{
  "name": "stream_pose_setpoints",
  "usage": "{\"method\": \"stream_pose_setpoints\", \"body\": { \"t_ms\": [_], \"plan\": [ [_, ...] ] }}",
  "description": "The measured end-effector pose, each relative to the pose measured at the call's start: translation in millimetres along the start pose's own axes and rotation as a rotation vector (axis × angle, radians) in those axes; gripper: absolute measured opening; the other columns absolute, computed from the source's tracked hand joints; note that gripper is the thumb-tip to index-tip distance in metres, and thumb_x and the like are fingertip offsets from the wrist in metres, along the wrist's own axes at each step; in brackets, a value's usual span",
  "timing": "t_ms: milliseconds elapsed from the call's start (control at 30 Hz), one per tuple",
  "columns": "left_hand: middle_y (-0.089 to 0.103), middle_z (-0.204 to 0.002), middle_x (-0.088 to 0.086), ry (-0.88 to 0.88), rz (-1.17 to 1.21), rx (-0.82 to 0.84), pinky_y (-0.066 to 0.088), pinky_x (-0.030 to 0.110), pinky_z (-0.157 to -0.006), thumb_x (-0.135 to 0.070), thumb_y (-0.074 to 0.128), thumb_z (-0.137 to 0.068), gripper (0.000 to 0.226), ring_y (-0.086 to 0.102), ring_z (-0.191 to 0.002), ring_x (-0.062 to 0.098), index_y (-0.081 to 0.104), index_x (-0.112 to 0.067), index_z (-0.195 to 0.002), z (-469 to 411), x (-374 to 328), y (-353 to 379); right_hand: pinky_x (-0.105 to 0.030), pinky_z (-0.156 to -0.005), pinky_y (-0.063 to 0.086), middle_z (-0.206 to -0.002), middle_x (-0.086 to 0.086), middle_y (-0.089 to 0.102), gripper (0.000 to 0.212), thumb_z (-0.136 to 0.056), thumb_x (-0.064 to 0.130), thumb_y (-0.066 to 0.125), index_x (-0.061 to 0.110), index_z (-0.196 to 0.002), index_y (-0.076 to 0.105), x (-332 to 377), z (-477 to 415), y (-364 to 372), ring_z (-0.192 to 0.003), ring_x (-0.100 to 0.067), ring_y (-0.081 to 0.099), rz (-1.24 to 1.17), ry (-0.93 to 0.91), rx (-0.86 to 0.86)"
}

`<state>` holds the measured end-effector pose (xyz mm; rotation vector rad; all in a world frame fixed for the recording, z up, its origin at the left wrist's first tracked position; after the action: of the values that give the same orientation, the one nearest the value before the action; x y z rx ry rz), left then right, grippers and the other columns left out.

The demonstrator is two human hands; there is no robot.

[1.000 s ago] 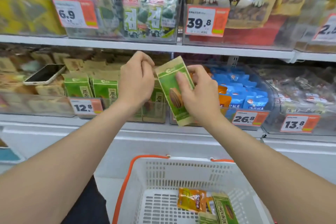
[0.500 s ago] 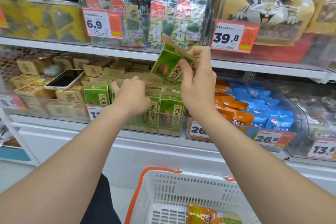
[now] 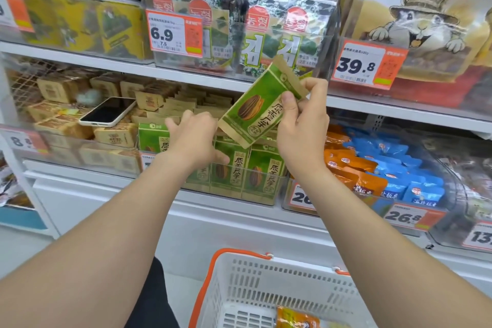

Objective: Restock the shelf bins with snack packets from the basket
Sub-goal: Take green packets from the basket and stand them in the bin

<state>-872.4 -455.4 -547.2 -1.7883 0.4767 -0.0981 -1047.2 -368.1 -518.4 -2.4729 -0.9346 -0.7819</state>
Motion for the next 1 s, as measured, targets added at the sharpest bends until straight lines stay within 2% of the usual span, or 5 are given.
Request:
{"method": "stream_pose_setpoints", "body": {
  "t_ms": [167, 500, 700, 800, 1000],
  "plan": [
    [0.063, -0.129, -0.013, 0.034, -0.062, -0.040, 0.028, 0.050, -0.093, -0.068, 0.087, -0.063, 0.071, 0.042, -0.122, 0.025, 0.071, -0.036, -0.125, -4.0, 0.2, 3.2, -0.019, -0.049, 0.030, -0.065, 0.009, 0.053, 0.010, -0.106, 0.010, 0.052, 0.013, -0.108, 0.043, -11.6, 1.6, -6.2, -0.052, -0.008, 0.046, 0.081, -0.017, 0.098],
    [0.065, -0.098, -0.017, 0.107, -0.072, -0.213, 0.030, 0.046, -0.089, -0.020, 0.084, -0.080, 0.029, 0.039, -0.099, 0.020, 0.066, -0.043, -0.081, -1.0, 1.2, 6.9, -0.037, -0.056, 0.047, -0.083, 0.003, 0.058, 0.014, -0.103, 0.002, 0.056, 0.011, -0.106, 0.045, -11.7, 27.9, 9.6, -0.068, -0.014, 0.057, 0.205, -0.160, 0.299],
    [0.061, -0.088, -0.014, 0.121, 0.148, -0.190, 0.021, 0.043, -0.088, -0.013, 0.072, -0.093, 0.035, 0.052, -0.106, 0.023, 0.072, -0.047, -0.101, -2.7, 12.7, 2.2, -0.040, -0.067, 0.049, -0.082, 0.002, 0.058, 0.017, -0.103, 0.006, 0.058, 0.017, -0.105, 0.044, -13.3, 29.9, 15.0, -0.073, -0.016, 0.054, 0.379, -0.253, 0.442],
    [0.060, -0.086, -0.007, 0.103, 0.161, -0.204, 0.025, 0.041, -0.087, 0.005, 0.056, -0.089, 0.039, 0.058, -0.100, 0.031, 0.068, -0.032, -0.091, -3.4, 12.3, 0.6, -0.042, -0.089, 0.038, -0.096, 0.004, 0.063, 0.018, -0.101, 0.015, 0.064, 0.023, -0.117, 0.058, -13.9, 32.1, 23.4, -0.098, -0.015, 0.046, 0.566, -0.329, 0.411],
    [0.074, -0.116, -0.002, 0.085, 0.502, -0.338, 0.043, 0.035, -0.098, -0.008, 0.046, -0.106, 0.037, 0.058, -0.116, 0.027, 0.075, -0.028, -0.114, -3.2, 14.8, -3.5, -0.037, -0.076, 0.013, -0.085, 0.004, 0.051, 0.014, -0.095, 0.025, 0.071, 0.026, -0.109, 0.075, -9.5, 16.3, 33.0, -0.106, -0.027, 0.042, 0.782, -0.354, 0.455]
  ]
}}
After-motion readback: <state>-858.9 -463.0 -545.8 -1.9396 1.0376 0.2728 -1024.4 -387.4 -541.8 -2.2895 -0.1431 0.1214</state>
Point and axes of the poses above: each hand's wrist, its own z-axis away from the middle knuckle, its own y-axis out of the palm, x = y × z, the point moved 1 cm from there along -z, towards the middle knuckle
